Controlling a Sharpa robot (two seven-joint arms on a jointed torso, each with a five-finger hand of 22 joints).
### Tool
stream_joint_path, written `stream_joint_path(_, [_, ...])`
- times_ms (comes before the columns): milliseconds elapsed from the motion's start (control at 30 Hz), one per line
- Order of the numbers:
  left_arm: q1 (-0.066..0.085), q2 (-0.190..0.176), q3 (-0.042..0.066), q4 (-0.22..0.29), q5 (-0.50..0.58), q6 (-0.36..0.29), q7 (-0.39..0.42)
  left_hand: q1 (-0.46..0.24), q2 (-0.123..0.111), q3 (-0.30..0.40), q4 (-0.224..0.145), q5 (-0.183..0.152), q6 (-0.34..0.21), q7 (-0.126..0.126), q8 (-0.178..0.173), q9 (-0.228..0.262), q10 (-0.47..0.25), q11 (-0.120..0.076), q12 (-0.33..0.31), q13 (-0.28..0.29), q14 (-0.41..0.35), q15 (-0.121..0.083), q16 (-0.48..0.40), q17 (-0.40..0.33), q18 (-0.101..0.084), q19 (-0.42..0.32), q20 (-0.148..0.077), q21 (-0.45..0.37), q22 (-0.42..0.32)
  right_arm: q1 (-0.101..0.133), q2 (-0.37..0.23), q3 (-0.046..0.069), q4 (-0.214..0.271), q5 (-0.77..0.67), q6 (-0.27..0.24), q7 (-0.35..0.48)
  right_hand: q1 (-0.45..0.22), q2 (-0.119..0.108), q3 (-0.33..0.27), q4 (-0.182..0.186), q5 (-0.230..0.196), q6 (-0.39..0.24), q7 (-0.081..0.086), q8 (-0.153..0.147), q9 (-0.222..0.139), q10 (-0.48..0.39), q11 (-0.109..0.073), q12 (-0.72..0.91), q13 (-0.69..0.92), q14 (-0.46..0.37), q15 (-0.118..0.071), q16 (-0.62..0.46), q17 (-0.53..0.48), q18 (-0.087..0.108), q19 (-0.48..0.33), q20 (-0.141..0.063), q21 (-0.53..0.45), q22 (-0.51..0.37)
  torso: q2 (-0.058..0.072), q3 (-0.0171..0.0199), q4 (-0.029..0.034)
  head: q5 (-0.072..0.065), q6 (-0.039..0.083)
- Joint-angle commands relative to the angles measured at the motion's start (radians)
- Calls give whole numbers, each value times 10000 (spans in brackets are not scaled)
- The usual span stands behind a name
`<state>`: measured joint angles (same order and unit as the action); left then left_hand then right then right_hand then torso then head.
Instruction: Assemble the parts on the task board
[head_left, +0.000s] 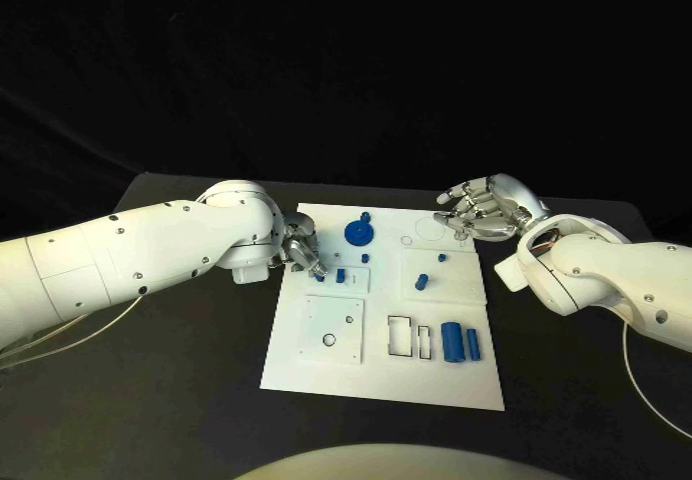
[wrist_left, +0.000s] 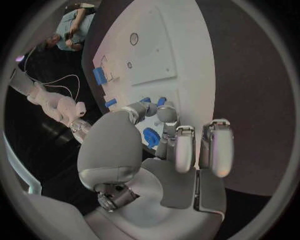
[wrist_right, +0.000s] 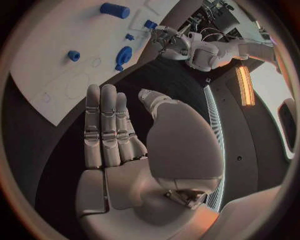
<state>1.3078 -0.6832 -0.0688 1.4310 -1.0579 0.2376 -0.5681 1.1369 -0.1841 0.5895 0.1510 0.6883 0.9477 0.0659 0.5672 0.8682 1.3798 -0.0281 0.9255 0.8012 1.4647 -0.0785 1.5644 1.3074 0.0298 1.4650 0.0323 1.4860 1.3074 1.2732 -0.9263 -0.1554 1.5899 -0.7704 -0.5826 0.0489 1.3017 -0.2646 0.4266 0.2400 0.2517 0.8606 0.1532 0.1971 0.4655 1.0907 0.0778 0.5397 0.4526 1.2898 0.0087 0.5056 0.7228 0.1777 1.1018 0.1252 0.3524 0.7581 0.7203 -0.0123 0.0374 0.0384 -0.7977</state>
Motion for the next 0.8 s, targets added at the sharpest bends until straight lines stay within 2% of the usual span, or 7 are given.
stream_joint_path(33, [-15,84,-19,-9,148,160,18,-179,-6,1761,-1822,-133,295,-233,-76,-59,100,2,-53,-23,1061,-84,64,2634,-62,546,-65,14,2236,-6,3,0,18,-101,143,90,-64,13,17,-63,49,-55,41,54,11,-12,11,-46,-11,49,47,-49,12,39,58,-8,-33,-9,3,-2,3,-4,-5])
stream_joint_path(233, [-19,171,-43,-125,260,157,-37,-415,5,1586,-1710,-479,350,-258,-121,-81,151,-4,-89,-77,1061,-103,64,2634,-64,549,-77,13,2243,-7,-1,0,37,-101,147,88,-64,13,17,-63,49,-55,41,54,11,-12,11,-46,-11,49,47,-49,12,39,58,-8,-33,-9,2,-1,-6,-11,-8])
stream_joint_path(300, [-20,199,-48,-167,281,144,-50,-457,2,1530,-1680,-504,358,-267,-123,-80,161,-8,-94,-84,1061,-106,64,2634,-65,551,-79,15,2245,-7,-2,0,42,-101,148,87,-64,13,17,-63,49,-55,41,54,11,-12,11,-46,-11,49,47,-49,12,39,58,-8,-33,-9,1,0,-5,-17,-11])
stream_joint_path(467, [-21,245,-55,-244,311,111,-66,-605,-3,1268,-1533,-918,351,-323,-161,-78,186,-42,-121,-118,1061,-133,64,2634,-64,549,-99,1,2246,-7,-2,0,49,-101,148,84,-64,13,17,-63,49,-55,41,54,11,-12,11,-46,-11,49,47,-49,12,39,58,-8,-33,-9,5,-1,3,-24,-19])
stream_joint_path(533, [-22,258,-56,-270,321,117,-72,-762,-74,1041,-1371,-1128,364,-370,-192,-88,195,-66,-128,-132,1061,-149,64,2634,-64,550,-112,-6,2248,-7,-4,0,53,-101,148,82,-64,13,17,-63,49,-55,41,54,11,-12,11,-46,-11,49,47,-49,12,39,58,-8,-33,-9,3,0,4,-25,-31])
stream_joint_path(667, [-22,270,-58,-304,330,141,-94,-867,-117,833,-1222,-1211,395,-403,-225,-111,193,-89,-134,-145,1061,-168,64,2634,-66,554,-128,-6,2253,-7,-7,0,57,-101,148,79,-64,13,17,-63,49,-55,41,54,11,-12,11,-46,-11,49,47,-49,12,39,58,-8,-33,-9,7,-4,5,-31,-31])
stream_joint_path(800, [-22,275,-61,-334,334,137,-122,-973,-168,547,-979,-1551,460,-437,-304,-175,179,-116,-139,-159,1061,-194,64,2634,-67,559,-154,-9,2258,-7,-10,0,60,-101,145,79,-66,21,28,-85,50,-69,48,52,9,-19,18,-57,-45,50,53,-106,50,37,59,-5,-59,-40,-1,-6,7,-35,-42])
